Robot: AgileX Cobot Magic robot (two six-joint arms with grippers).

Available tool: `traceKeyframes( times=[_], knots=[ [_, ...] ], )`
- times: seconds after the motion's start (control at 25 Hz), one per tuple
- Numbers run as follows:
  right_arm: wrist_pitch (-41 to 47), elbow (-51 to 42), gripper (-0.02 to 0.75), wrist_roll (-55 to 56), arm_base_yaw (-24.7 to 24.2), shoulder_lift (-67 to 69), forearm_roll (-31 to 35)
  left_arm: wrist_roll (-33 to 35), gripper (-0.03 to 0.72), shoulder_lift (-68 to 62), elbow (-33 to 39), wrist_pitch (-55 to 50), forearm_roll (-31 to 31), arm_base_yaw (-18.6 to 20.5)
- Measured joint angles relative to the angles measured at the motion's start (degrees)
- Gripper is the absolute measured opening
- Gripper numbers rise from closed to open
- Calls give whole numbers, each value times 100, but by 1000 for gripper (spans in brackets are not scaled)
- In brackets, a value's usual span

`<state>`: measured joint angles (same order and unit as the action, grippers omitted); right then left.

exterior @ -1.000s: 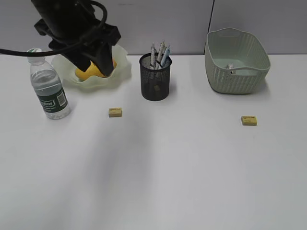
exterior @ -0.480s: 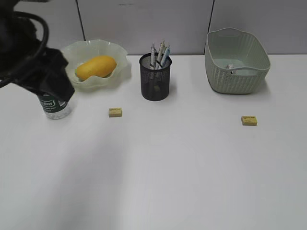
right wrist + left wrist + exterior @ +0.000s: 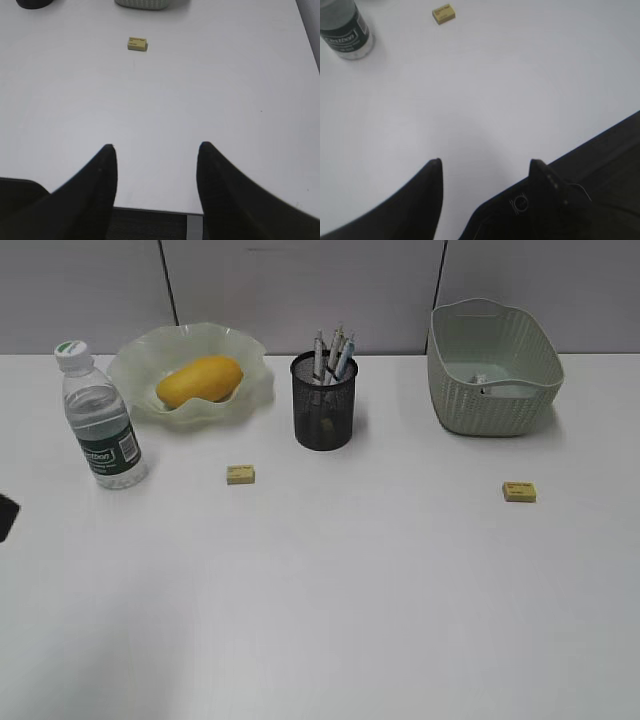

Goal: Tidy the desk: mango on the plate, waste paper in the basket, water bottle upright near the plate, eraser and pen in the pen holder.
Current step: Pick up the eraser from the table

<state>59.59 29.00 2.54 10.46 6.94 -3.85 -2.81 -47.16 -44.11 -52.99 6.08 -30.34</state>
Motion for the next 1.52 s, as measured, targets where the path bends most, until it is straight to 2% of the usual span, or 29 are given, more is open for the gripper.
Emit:
traceKeyframes(
  times=[0.36,0.64,1.12,1.52],
  knots=[
    [0,0,415,0,0,0,0,-10,414,2168,655,-20,-191,0],
    [0,0,415,0,0,0,0,-39,414,3156,1066,-242,-320,0],
    [0,0,415,0,-4,0,0,-46,414,3274,1384,-745,-392,0],
    [0,0,415,0,-17,0,0,130,417,3274,1390,-751,-348,0]
  ],
)
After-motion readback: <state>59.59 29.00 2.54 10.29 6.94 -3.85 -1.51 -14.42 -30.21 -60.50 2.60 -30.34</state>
